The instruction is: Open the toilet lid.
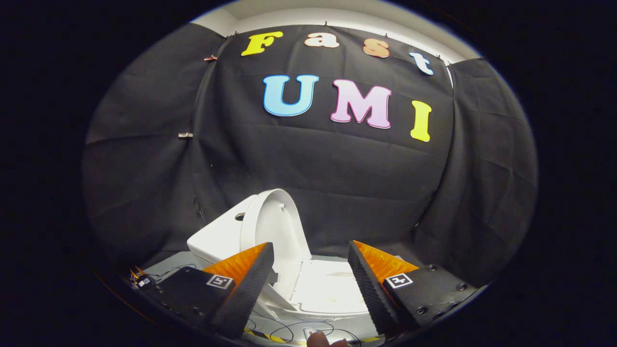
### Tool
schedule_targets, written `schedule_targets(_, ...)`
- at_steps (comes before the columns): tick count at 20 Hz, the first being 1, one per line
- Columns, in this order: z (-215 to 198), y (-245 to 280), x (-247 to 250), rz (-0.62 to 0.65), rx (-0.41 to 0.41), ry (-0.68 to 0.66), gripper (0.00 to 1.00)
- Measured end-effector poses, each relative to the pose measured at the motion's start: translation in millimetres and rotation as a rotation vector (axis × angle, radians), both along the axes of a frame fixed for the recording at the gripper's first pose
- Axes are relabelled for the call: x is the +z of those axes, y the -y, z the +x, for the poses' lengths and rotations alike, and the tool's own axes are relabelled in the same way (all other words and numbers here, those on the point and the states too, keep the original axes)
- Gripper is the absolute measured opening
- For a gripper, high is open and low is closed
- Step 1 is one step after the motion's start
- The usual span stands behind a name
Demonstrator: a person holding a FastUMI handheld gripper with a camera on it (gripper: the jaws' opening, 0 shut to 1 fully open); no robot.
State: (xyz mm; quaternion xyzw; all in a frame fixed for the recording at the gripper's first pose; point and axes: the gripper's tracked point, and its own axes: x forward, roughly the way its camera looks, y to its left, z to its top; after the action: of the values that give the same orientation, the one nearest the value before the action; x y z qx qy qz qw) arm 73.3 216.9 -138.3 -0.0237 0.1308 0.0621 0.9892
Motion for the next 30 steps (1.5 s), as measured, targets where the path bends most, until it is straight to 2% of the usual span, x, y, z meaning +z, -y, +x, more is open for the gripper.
schedule_targets(7,-15,74,52,0.041,-0.078,0.127,0.99)
schedule_targets(19,-41,179,102,0.105,-0.187,0.259,0.98)
schedule_targets(30,-55,225,125,0.062,-0.209,0.34,0.98)
